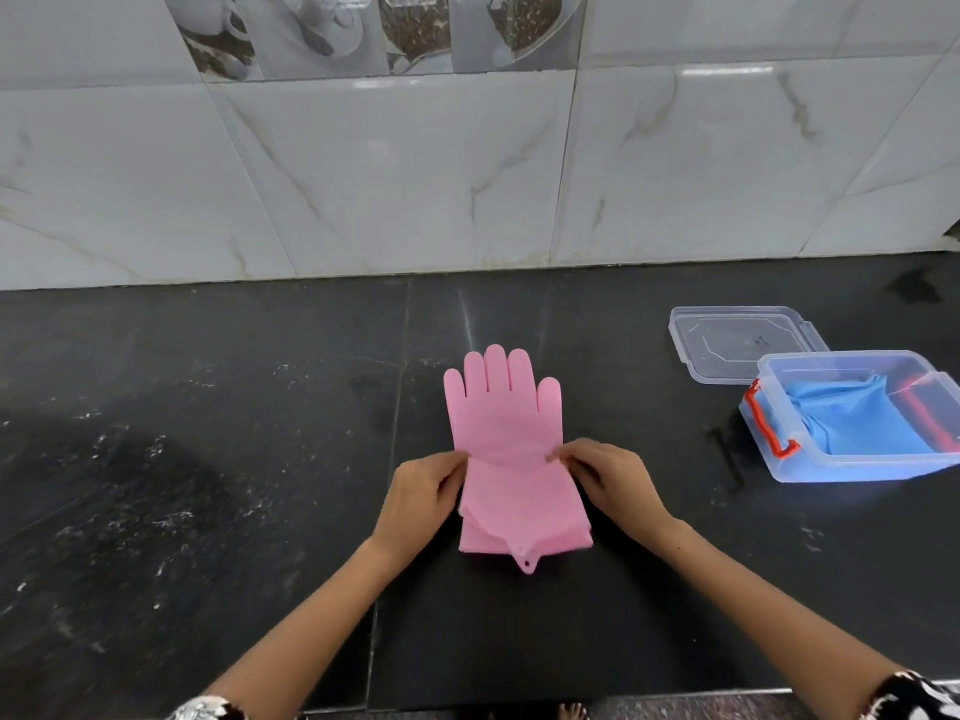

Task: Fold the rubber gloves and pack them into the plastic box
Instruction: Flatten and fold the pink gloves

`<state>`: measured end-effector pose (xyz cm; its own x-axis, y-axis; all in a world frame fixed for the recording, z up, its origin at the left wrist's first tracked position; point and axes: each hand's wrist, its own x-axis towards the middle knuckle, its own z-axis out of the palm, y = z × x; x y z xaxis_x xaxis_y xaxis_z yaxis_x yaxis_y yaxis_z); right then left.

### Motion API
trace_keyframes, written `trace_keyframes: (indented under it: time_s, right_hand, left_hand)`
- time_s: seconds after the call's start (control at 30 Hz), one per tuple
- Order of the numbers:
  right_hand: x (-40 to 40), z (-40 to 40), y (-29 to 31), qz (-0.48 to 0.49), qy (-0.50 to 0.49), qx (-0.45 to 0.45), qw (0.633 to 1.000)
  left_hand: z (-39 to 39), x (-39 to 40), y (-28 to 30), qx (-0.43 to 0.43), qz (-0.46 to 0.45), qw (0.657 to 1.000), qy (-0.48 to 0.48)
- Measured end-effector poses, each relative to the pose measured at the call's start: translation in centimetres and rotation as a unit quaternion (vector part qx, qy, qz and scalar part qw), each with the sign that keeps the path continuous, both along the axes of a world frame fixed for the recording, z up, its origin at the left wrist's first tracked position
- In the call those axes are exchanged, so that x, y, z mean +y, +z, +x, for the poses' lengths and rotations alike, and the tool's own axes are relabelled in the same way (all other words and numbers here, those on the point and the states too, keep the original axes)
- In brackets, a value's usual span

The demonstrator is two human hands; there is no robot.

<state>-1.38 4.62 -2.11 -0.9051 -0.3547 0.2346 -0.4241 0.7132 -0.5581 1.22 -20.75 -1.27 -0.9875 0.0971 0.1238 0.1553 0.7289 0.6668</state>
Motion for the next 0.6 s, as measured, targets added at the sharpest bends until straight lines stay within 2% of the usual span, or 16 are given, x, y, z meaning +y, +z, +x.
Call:
trace_keyframes:
  time_s: [0.07,0.1,0.17,0.23,0.33,0.43,0.6]
  right_hand:
    - [-1.0,-0.7,0.2,-0.037,-0.078,-0.025,0.996]
    - [-1.6,-1.2,0.4,-0.046,-0.121,-0.043,0.991]
    - [-2.6,-2.1,0.6,-0.045,-0.188,-0.096,0.976]
    - [-3.2,-2.6,0.8,-0.044,-0.228,-0.139,0.963]
    - [-3.5,-2.9,0.9,-0.066,-0.253,-0.160,0.952]
    - [-3.1,-2.9,1.0,-0.096,-0.226,-0.153,0.957]
    - [-0.5,-3.9,2.3,-0.114,-0.070,-0.195,0.972]
  left_hand:
    - [-0.6,0.9,0.7,0.021,0.076,0.994,0.081]
    - [-0.9,1.4,1.1,0.011,0.086,0.988,0.128]
    - [-2.0,2.3,2.0,-0.058,0.103,0.974,0.195]
    - [-2.7,2.5,2.4,-0.106,0.113,0.961,0.228]
    - [-2.9,2.6,2.8,-0.130,0.101,0.952,0.256]
    - [-3.4,2.7,2.9,-0.138,0.084,0.950,0.266]
    - [-3.9,2.6,3.1,-0.155,0.064,0.952,0.256]
